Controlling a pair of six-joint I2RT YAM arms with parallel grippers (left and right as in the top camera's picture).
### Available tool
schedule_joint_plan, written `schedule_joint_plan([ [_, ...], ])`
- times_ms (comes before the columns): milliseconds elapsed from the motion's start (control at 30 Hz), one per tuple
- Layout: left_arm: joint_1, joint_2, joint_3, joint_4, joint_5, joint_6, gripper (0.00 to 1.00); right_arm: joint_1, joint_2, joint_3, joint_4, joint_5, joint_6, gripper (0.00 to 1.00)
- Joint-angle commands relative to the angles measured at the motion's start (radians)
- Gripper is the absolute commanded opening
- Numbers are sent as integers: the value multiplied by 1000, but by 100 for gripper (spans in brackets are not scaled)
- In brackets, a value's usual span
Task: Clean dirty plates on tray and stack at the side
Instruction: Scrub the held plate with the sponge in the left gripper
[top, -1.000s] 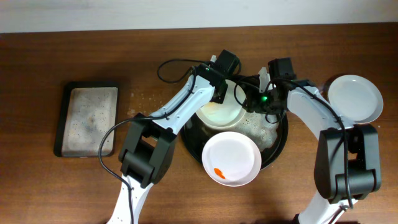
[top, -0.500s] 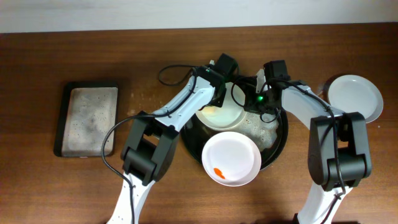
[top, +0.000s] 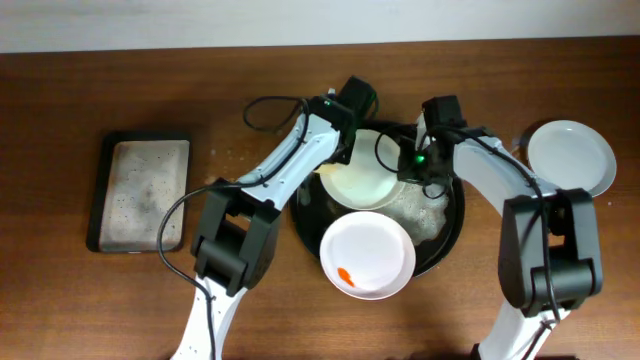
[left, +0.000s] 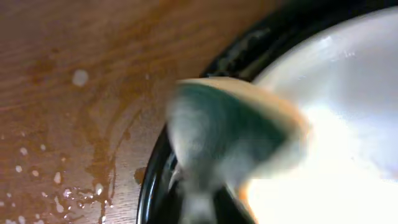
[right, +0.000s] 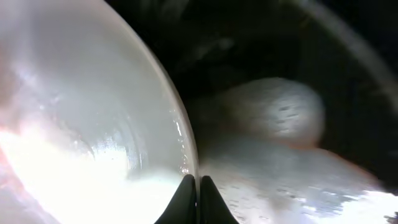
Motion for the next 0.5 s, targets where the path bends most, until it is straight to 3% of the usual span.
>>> schedule_joint_plan([
  [0, 29, -6, 35, -8, 90, -8, 19, -11, -74, 21, -34, 137, -25, 4],
  [400, 50, -6, 35, -35, 219, -2, 21, -10, -352, 96, -253, 486, -108, 4],
  [467, 50, -6, 35, 1, 317, 88, 27, -10, -369, 96, -299, 600, -119, 4],
])
